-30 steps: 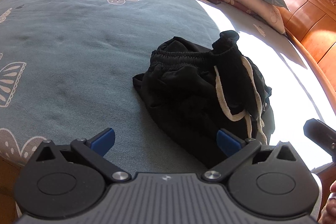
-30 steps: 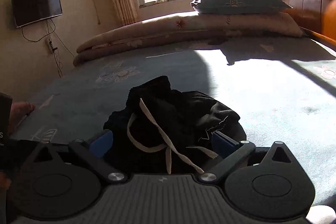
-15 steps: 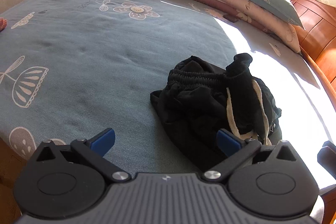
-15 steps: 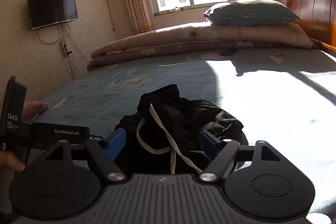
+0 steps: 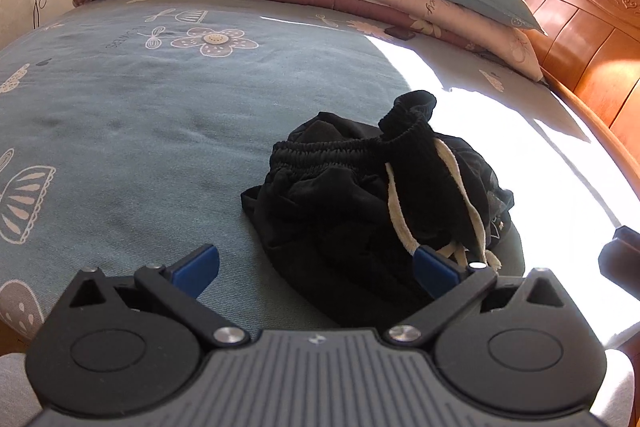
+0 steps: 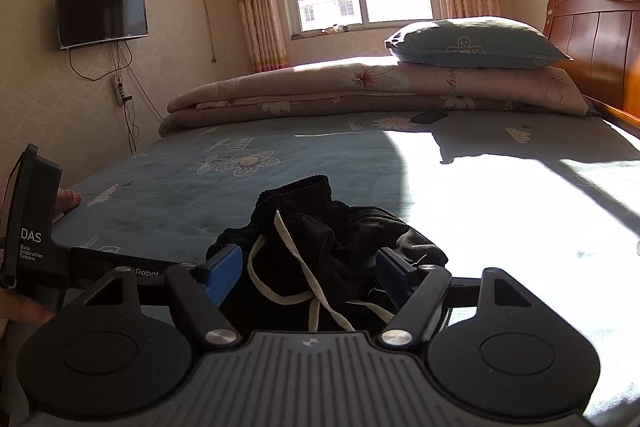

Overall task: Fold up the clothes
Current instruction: 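Move both grippers toward the elastic waistband of the black pants, then close the left gripper on the waistband while the right gripper grips it nearby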

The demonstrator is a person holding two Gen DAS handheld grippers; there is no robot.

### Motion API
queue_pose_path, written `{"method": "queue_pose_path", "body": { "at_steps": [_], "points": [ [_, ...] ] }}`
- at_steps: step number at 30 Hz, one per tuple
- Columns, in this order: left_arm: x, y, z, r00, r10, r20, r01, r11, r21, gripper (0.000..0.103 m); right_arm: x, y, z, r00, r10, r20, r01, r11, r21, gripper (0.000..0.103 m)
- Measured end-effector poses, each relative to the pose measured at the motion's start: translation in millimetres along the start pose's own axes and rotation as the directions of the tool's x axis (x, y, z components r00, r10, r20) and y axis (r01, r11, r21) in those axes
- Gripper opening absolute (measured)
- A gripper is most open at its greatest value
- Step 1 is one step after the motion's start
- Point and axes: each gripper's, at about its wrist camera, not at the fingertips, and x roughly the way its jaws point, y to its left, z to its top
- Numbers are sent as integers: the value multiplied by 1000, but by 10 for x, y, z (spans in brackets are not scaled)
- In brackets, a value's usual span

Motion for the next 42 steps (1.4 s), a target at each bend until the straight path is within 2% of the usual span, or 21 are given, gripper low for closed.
{"method": "queue_pose_path", "body": {
  "at_steps": [3,9,12,14,15,17,21,24,29,33,35,39,42],
  "points": [
    [84,127,48,999,15,48,-13,999,-51,101,178,0,-4,999,-17,-50,15,999,-40,69],
    [276,332,222,999,-46,10,47,996,-82,100,507,-10,41,993,-28,-117,16,995,-97,67],
    [337,404,295,999,-31,9,31,998,-58,88,630,-28,53,990,-16,-142,4,996,-88,67],
    [382,463,335,999,-38,4,38,997,-66,69,701,-40,52,988,-7,-157,-4,997,-71,67],
    [410,494,351,999,-51,-2,51,996,-71,67,727,-46,33,986,2,-164,-12,998,-64,67],
    [467,546,363,996,-87,-9,86,993,-83,66,777,-58,-6,984,20,-179,-29,998,-50,67],
    [578,573,366,994,-110,-4,110,993,-50,66,825,-52,-76,980,28,-199,-45,996,-80,67],
    [678,598,391,986,-169,-17,168,985,-48,67,798,-63,-72,979,40,-198,-58,994,-88,67],
    [869,636,450,979,-202,-37,201,979,-35,67,850,-168,93,980,54,-189,-74,992,-102,67],
    [934,667,428,971,-236,-44,234,971,-49,66,989,-169,317,974,104,-204,-125,987,-97,67],
    [934,695,412,965,-259,-47,255,964,-71,62,1094,-99,415,976,97,-196,-128,980,-149,67],
    [928,732,405,959,-278,-53,274,959,-78,63,1339,97,512,965,121,-231,-176,957,-233,68],
    [936,741,401,957,-285,-58,280,957,-77,62,1514,254,474,965,95,-246,-173,930,-323,68]
  ]
}}
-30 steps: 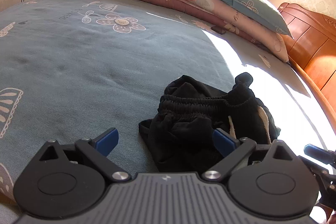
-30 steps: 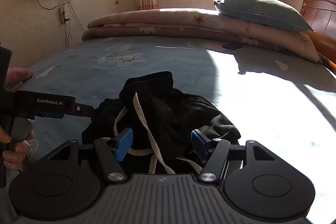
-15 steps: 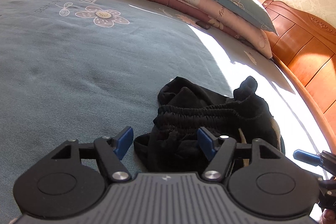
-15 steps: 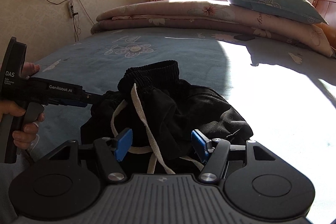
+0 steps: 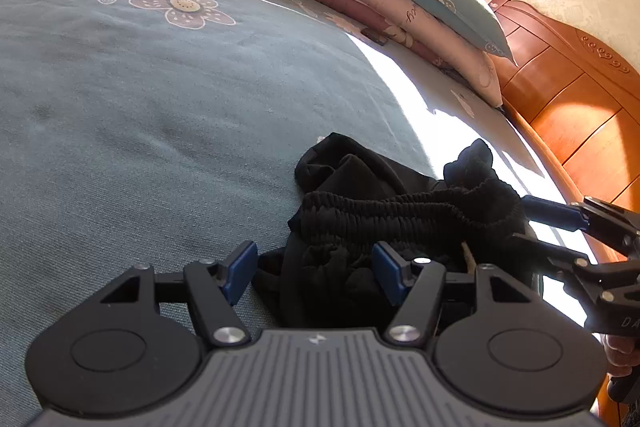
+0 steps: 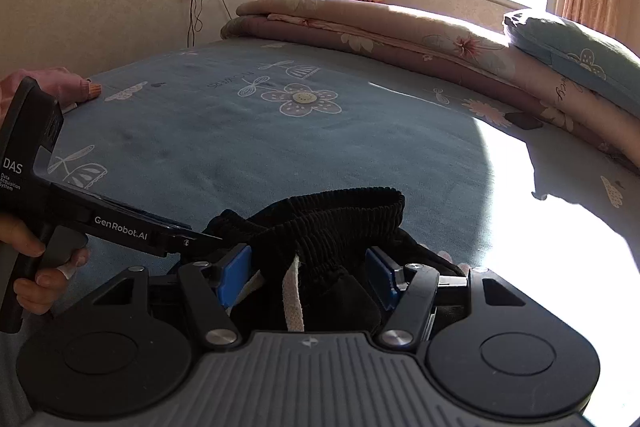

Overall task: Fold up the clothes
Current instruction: 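Close the left gripper on the waistband while the right gripper grips it nearby, then lift the pants by the waistband with both grippers, letting the legs hang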

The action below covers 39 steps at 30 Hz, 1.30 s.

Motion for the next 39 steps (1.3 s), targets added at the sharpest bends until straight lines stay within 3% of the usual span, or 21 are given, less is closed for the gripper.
{"method": "queue_pose_path", "body": {
  "at_steps": [3,4,6,8,13,17,21,25,27,28,32,35,39],
  "points": [
    [0,3,-2,1000,-8,-1,8,1000,1,62,164,134,-13,999,-40,-34,37,995,-92,65],
    [-3,0,-3,1000,-12,-2,12,1000,4,62,210,171,-28,997,-59,-50,53,991,-119,54],
    [-24,-10,-2,1000,-19,3,19,1000,12,62,230,244,-79,994,-97,-42,88,980,-176,45],
    [-57,-36,-1,999,-33,12,32,999,30,63,134,238,-104,996,-93,-17,89,983,-158,38],
    [-96,-119,21,993,-116,18,114,989,96,65,-214,128,-226,995,-81,54,85,995,-61,36],
    [-29,-225,54,978,-209,-7,206,957,204,68,-438,59,-454,994,-52,98,54,998,-24,36],
    [128,-280,119,942,-326,-84,336,900,278,68,-553,-28,-679,995,-17,95,15,1000,18,35],
    [278,-232,235,876,-450,-174,480,853,205,66,-603,-151,-780,996,3,87,-11,996,89,36],
    [242,-313,240,855,-480,-195,516,825,232,59,-624,-202,-788,996,13,84,-22,994,110,37],
    [188,-399,216,859,-470,-202,510,814,277,46,-636,-219,-784,996,16,82,-25,993,113,38],
    [-134,-697,59,889,-420,-182,455,765,456,30,-752,-255,-726,997,-11,76,6,998,65,46],
    [-392,-862,-93,913,-378,-154,394,713,581,26,-894,-297,-634,994,-29,101,28,1000,11,54],
    [-677,-1033,-316,943,-315,-107,291,623,727,24,-1077,-345,-368,985,36,167,-21,995,-93,72]
  ]
}}
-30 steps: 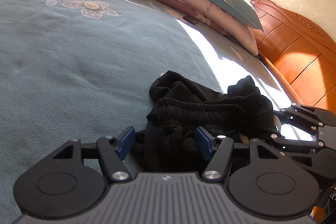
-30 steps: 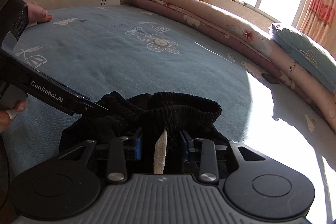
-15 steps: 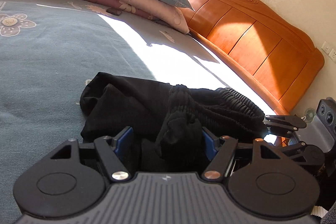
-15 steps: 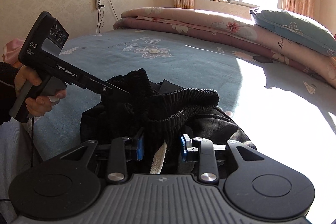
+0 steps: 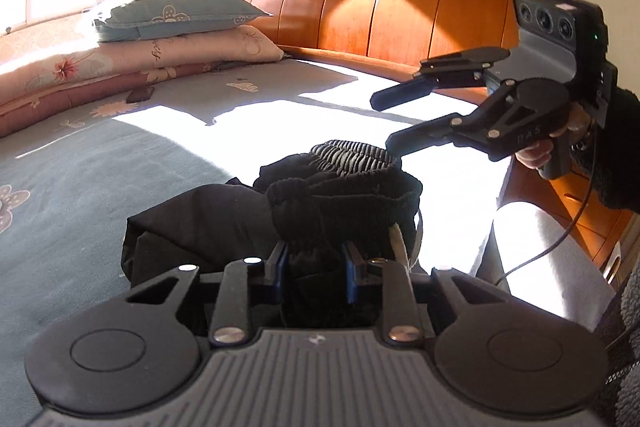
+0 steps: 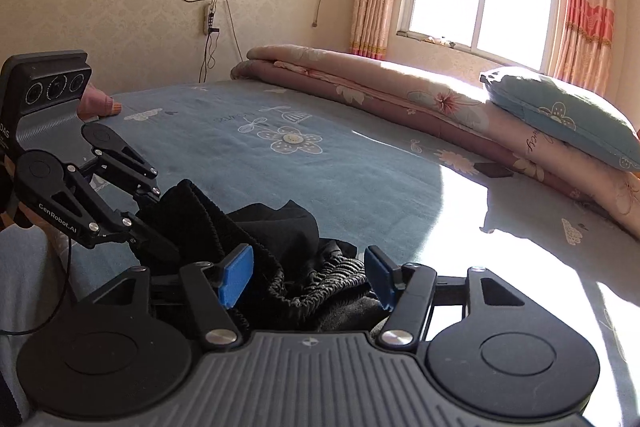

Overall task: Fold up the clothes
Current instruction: 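Lift the pants by the waistband with both grippers, letting the legs hang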

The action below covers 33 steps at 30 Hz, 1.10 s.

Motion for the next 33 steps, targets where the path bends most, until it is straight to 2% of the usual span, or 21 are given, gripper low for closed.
{"method": "queue_pose_path", "body": {
  "at_steps": [1,3,5,7,10,11,16,19,20,21,22,23,24,26,28,31,33],
  "points": [
    [-40,-55,-4,1000,12,-1,-12,1000,23,24,-4,-2,77,999,42,5,-42,999,-30,79],
    [-124,-145,-9,1000,27,6,-27,998,60,24,58,58,208,993,118,-10,-119,986,-120,80],
    [-195,-224,-10,999,43,14,-44,995,90,24,209,178,277,977,201,-71,-211,956,-205,81],
    [-258,-290,-20,998,53,28,-57,990,132,24,367,289,312,953,266,-144,-297,916,-269,81],
    [-293,-315,-40,998,53,29,-57,984,169,24,632,436,257,901,331,-282,-412,857,-311,81],
    [-296,-311,-47,998,51,27,-55,983,173,24,703,465,233,884,340,-321,-437,843,-312,81],
    [-296,-275,-72,999,45,29,-50,982,180,24,843,584,152,850,318,-421,-473,813,-341,80],
    [-297,-287,-78,999,27,31,-32,981,193,24,706,676,144,888,259,-379,-426,773,-471,80],
    [-295,-294,-86,999,30,32,-35,980,195,25,717,686,149,889,250,-385,-423,772,-474,80],
    [-289,-288,-91,999,36,32,-41,981,190,25,749,681,151,873,264,-410,-443,781,-441,80],
    [-283,-275,-94,999,43,32,-48,982,181,25,775,689,140,847,291,-444,-478,783,-398,74],
    [-277,-254,-102,998,50,31,-55,984,172,25,775,714,117,832,304,-464,-498,779,-381,70],
    [-272,-227,-111,998,57,30,-61,985,162,25,728,768,77,830,301,-471,-505,764,-402,67],
    [-282,-207,-141,998,64,26,-67,987,149,27,576,904,10,842,280,-461,-501,724,-475,33],
    [-306,-214,-160,998,55,22,-58,988,146,28,464,979,-11,851,262,-455,-481,736,-476,17],
    [-335,-305,-173,999,40,-5,-38,981,191,33,315,1059,-68,865,236,-442,-453,746,-488,16],
    [-359,-423,-196,998,54,-23,-46,964,263,42,250,1081,-79,875,220,-430,-434,750,-499,16]
  ]
}}
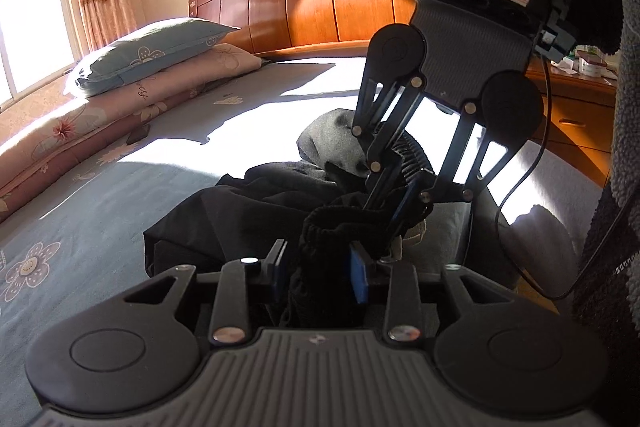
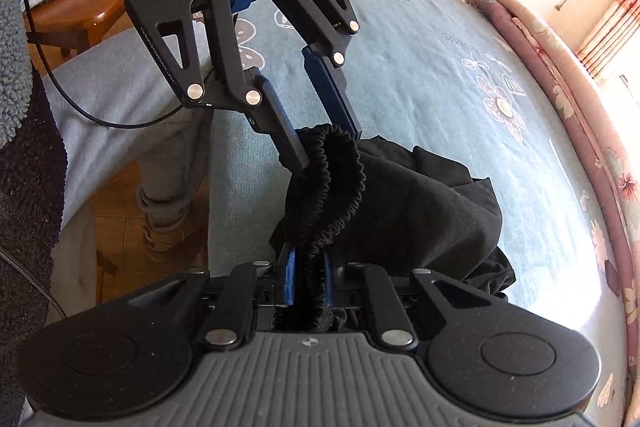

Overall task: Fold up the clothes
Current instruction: 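Lift the pants by the waistband with both grippers, letting the legs hang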

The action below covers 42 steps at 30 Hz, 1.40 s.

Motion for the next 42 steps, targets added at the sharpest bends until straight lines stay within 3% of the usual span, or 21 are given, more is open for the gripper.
{"method": "queue_pose_path", "body": {
  "at_steps": [2,7,8,12,15,16,19,22,27,29,32,33,38,41,42],
  "points": [
    [-25,-134,1,1000,27,-16,-25,995,95,52,-24,-17,38,1000,-23,8,23,1000,4,15],
    [14,-370,69,995,95,-4,-89,942,324,52,-200,33,27,999,-48,23,48,999,9,15],
    [38,-406,92,995,103,4,-97,922,375,52,-213,49,27,998,-53,22,53,999,3,15],
    [233,-565,197,993,122,-1,-97,789,607,55,-248,152,31,997,-78,14,78,997,-17,15],
    [358,-615,245,995,86,-49,-32,750,661,56,-223,212,22,994,-106,0,106,994,-25,15],
    [398,-630,252,994,78,-77,-7,746,666,53,-218,212,11,994,-108,1,108,994,-18,15],
    [481,-703,243,988,95,-126,16,735,678,21,-201,205,-26,993,-120,7,120,993,5,15],
    [473,-765,234,987,120,-109,-14,734,679,18,-206,184,-66,992,-126,19,125,992,35,15],
    [396,-644,431,973,228,-36,-158,774,614,18,-403,128,-181,975,-209,74,198,971,134,23],
    [360,-544,571,959,284,11,-238,781,577,18,-546,106,-306,957,-276,85,256,948,191,46],
    [331,-397,781,926,367,84,-354,773,526,18,-709,92,-535,929,-362,69,332,904,270,56],
    [329,-351,848,914,392,101,-386,770,509,18,-763,87,-612,919,-390,62,357,886,295,58],
    [293,-134,1170,867,476,148,-494,783,377,18,-701,159,-960,908,-417,-41,406,851,333,63],
    [291,-10,1330,854,496,157,-519,791,325,18,-537,231,-1024,895,-441,-63,438,845,306,63],
    [303,30,1390,855,495,157,-519,796,312,18,-463,259,-1003,874,-482,-58,478,833,278,63]
  ]
}}
